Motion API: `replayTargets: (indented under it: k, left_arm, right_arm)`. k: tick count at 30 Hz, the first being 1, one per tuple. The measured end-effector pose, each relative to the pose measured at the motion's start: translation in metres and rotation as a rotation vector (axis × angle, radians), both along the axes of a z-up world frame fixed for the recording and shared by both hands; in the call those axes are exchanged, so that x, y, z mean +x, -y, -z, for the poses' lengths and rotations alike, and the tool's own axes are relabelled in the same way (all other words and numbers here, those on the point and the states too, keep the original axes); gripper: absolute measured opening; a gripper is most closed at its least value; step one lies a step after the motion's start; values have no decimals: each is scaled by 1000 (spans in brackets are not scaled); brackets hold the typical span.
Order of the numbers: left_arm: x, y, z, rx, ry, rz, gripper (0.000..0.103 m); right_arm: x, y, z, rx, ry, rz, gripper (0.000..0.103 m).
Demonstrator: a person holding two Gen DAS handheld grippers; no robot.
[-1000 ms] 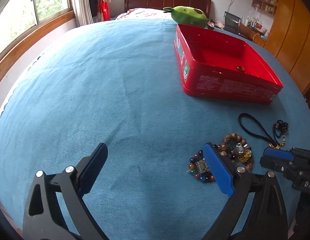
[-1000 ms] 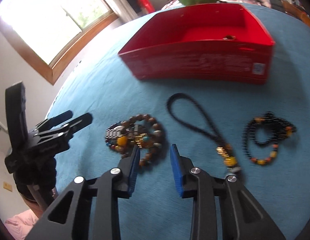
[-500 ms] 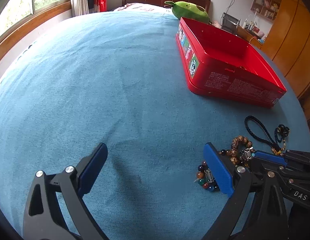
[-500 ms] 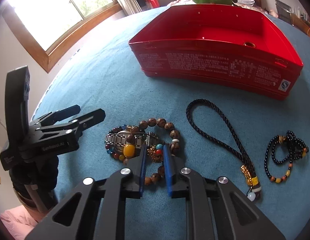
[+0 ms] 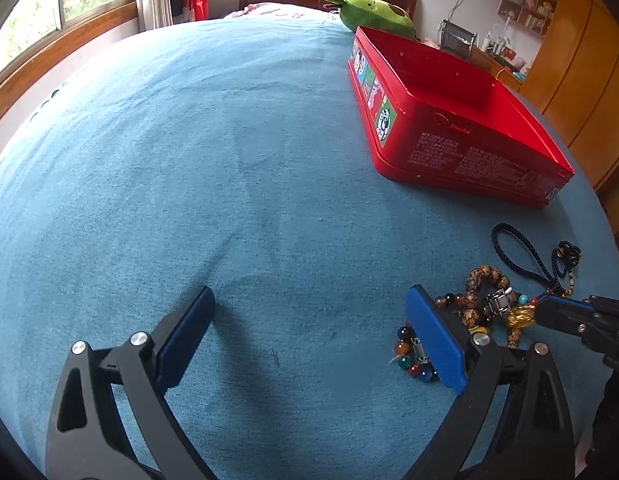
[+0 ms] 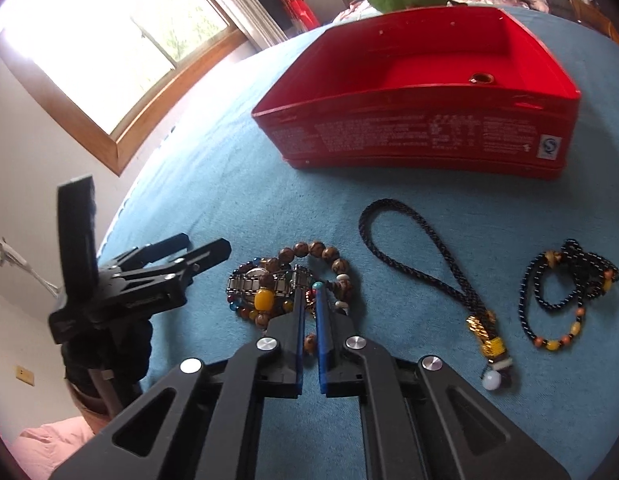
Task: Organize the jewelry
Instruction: 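Lower the right tool onto the wooden bead bracelet and close it, then lower the open left tool over the wooden bead bracelet and close it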
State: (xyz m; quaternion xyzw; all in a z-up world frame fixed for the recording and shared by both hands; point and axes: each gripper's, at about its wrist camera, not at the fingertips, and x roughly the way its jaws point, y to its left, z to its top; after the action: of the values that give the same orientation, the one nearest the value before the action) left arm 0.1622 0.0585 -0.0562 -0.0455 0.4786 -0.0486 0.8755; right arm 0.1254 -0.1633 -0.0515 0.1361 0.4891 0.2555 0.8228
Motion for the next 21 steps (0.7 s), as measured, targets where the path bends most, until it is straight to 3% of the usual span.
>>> replayTargets:
  k: [12,21]
  left_arm:
    - [-6,15,-9,-4,5,36,95]
    - [-1,52,-21,-99,-61,162,90]
  right_arm:
    - [-23,43,-8,24,11,67,5]
    - [-34,55,11,21,-26,89,5]
